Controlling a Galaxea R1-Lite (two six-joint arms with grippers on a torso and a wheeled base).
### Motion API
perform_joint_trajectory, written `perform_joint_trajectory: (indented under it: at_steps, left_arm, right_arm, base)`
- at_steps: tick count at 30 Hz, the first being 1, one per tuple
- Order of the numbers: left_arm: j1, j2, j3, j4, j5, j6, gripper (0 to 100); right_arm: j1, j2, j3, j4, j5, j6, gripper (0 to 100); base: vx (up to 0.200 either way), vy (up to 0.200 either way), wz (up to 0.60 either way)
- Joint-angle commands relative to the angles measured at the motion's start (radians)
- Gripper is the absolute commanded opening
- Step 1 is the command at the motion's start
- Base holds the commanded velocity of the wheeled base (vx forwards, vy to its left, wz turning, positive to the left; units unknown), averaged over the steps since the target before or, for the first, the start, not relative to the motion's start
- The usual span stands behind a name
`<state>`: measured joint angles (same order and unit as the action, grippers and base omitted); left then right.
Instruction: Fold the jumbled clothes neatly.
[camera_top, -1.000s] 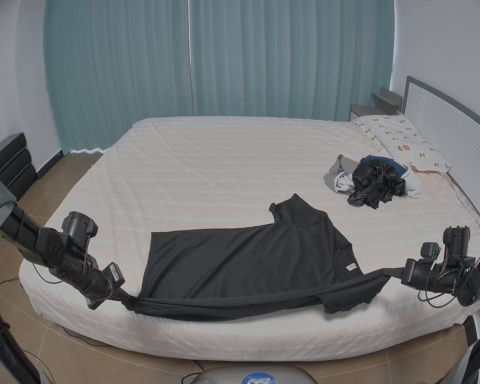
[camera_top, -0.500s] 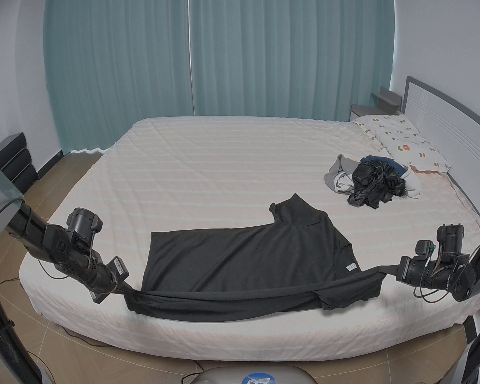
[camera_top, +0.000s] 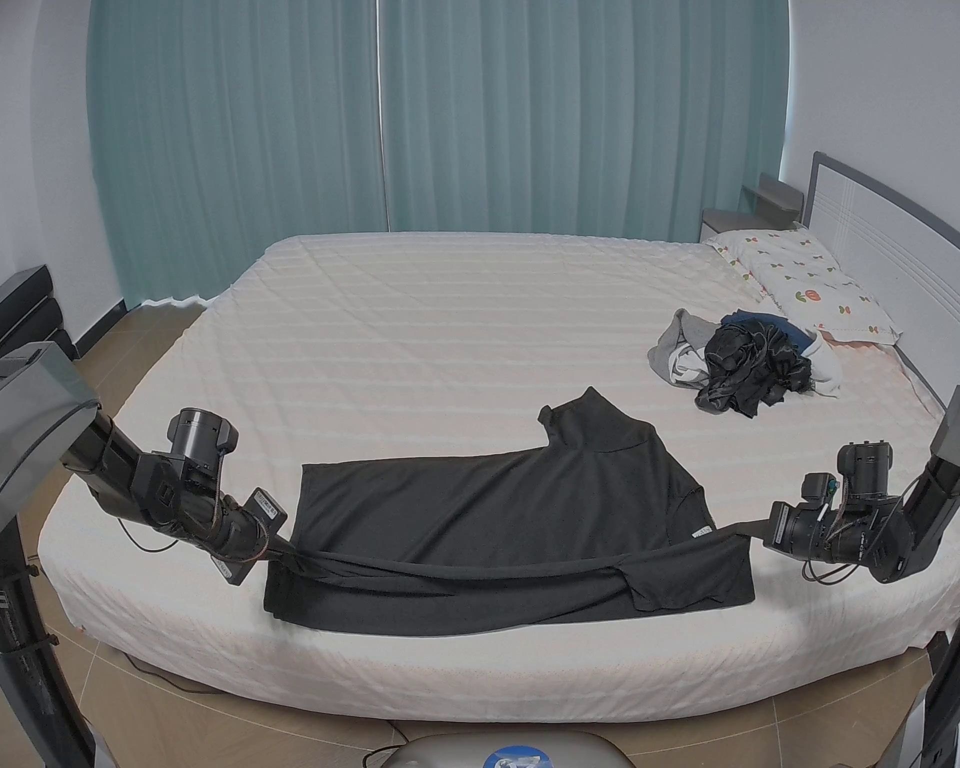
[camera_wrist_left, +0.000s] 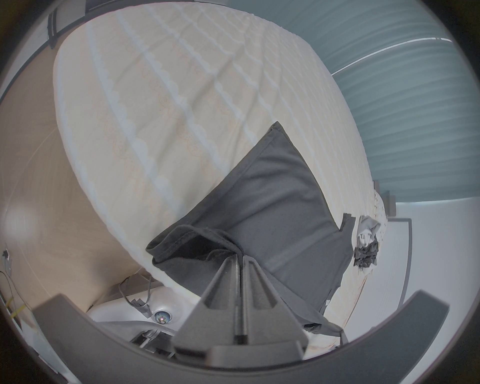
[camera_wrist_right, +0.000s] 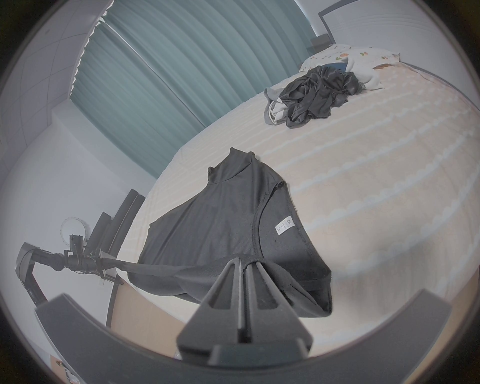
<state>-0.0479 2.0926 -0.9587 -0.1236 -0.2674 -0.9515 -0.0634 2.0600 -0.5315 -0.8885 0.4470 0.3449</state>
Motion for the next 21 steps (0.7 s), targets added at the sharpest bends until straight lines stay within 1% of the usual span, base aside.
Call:
perform_joint_trajectory:
  at_steps: [1, 3, 7, 9, 11, 15, 21]
  left_arm:
    - [-0.004, 0.038, -0.031, -0.002, 0.004, -0.026, 0]
    - [0.002, 0.047, -0.045, -0.002, 0.005, -0.047, 0]
    - [0.002, 0.076, -0.057, -0.002, 0.090, -0.061, 0]
    - [0.002, 0.086, -0.057, -0.002, 0.113, -0.061, 0]
    - [0.002, 0.089, -0.057, -0.002, 0.116, -0.062, 0]
    - [-0.003, 0.096, -0.055, -0.002, 0.117, -0.058, 0]
    - [-0.007, 0.113, -0.061, -0.004, 0.139, -0.052, 0]
  right_arm:
    - [0.016, 0.071, -0.039, 0.000, -0.001, 0.005, 0]
    - [0.020, 0.100, -0.061, 0.000, -0.013, 0.005, 0]
    - [0.039, 0.147, -0.097, -0.009, -0.054, 0.009, 0]
    - [0.039, 0.157, -0.105, -0.020, -0.060, 0.009, 0]
    - [0.037, 0.161, -0.113, -0.036, -0.062, 0.014, 0]
    - [0.037, 0.164, -0.114, -0.066, -0.064, 0.054, 0]
    - [0.036, 0.200, -0.134, -0.082, -0.064, 0.065, 0]
  base:
    - [0.000, 0.000, 0.00]
    - [0.000, 0.000, 0.00]
    - [0.000, 0.000, 0.00]
    - [0.000, 0.000, 0.00]
    - [0.000, 0.000, 0.00]
    - [0.000, 0.000, 0.00]
    - [0.000, 0.000, 0.00]
